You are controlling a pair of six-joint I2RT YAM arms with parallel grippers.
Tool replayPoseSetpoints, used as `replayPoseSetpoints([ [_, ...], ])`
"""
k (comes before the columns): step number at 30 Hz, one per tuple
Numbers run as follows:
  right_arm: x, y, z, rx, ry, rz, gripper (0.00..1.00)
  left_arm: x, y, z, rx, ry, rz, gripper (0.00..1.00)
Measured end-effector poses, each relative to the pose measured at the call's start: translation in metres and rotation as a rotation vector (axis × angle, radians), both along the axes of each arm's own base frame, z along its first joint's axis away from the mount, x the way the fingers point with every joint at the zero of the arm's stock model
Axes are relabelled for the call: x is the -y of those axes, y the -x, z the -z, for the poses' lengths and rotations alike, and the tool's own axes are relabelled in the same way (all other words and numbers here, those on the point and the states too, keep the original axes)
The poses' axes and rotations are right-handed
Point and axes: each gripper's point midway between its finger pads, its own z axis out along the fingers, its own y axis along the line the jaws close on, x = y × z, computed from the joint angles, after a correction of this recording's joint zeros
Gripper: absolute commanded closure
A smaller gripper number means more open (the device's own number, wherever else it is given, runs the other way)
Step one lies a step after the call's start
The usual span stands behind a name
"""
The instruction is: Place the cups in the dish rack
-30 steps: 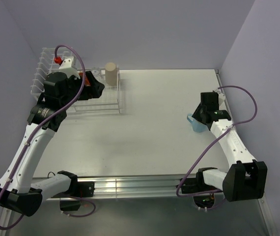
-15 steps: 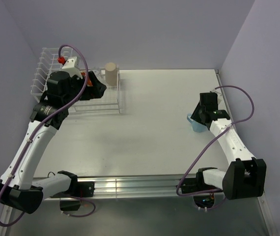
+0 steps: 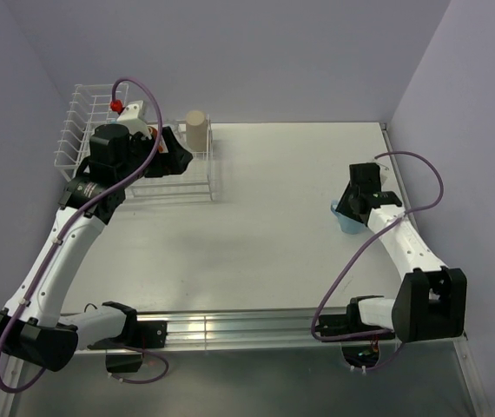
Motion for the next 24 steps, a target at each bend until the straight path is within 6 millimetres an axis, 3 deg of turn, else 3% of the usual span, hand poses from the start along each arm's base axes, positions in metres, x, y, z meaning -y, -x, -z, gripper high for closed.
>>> replayPoseSetpoints([
  [7,-0.006,-0.001,0.012,-0.04,0.002,-0.028,0.64,0.0,0.0,0.0,0.0,0.0,0.0,0.05],
  [16,-0.009,-0.003,0.019,-0.054,-0.011,-0.036,0.66,0.0,0.0,0.0,0.002,0.001,0.001,0.05],
  [24,-0.008,-0.009,0.018,-0.066,0.0,-0.04,0.84,0.0,0.0,0.0,0.001,0.002,0.002,0.05],
])
